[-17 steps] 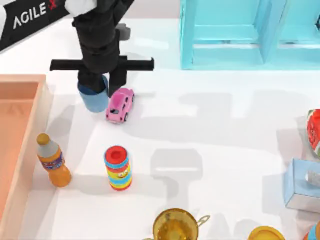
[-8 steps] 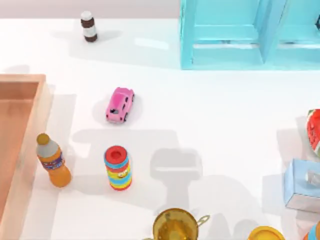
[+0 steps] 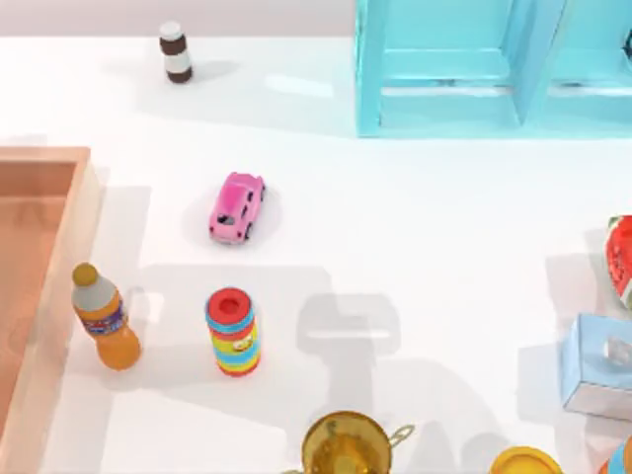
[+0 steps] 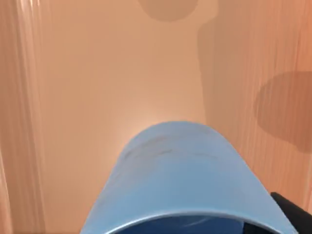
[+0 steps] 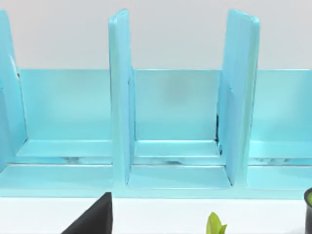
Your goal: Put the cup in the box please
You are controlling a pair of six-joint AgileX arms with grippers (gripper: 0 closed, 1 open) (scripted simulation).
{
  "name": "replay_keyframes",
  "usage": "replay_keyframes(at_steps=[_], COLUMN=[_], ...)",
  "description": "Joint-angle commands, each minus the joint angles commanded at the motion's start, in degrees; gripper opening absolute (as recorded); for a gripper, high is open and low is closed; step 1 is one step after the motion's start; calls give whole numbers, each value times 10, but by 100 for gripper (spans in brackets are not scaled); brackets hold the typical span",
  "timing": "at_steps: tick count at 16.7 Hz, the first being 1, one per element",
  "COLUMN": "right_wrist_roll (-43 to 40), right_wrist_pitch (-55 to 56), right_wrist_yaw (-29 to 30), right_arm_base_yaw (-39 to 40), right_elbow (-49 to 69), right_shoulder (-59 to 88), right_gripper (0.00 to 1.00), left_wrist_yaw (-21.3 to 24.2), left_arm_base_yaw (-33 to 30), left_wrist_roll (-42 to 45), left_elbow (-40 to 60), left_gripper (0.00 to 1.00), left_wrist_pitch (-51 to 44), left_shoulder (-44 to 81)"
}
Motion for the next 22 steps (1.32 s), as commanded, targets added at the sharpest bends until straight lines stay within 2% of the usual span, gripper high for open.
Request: replay_keyframes(at_steps=[6, 11, 22], right_wrist_roll=[0, 0, 0], right_wrist_pitch=[0, 0, 0], right_wrist_yaw=[0, 0, 0], right_arm_base_yaw=[0, 0, 0], right_elbow=[0, 0, 0], right_shoulder=[0, 0, 0], right_gripper=[100, 100, 100], left_wrist_yaw=[3, 2, 2], left_arm_base_yaw=[14, 15, 15], left_wrist_roll=[14, 16, 16], left_elbow=[-102, -115, -115], left_gripper=[0, 0, 83], left_wrist_pitch=[118, 132, 132], left_shoulder=[15, 18, 18])
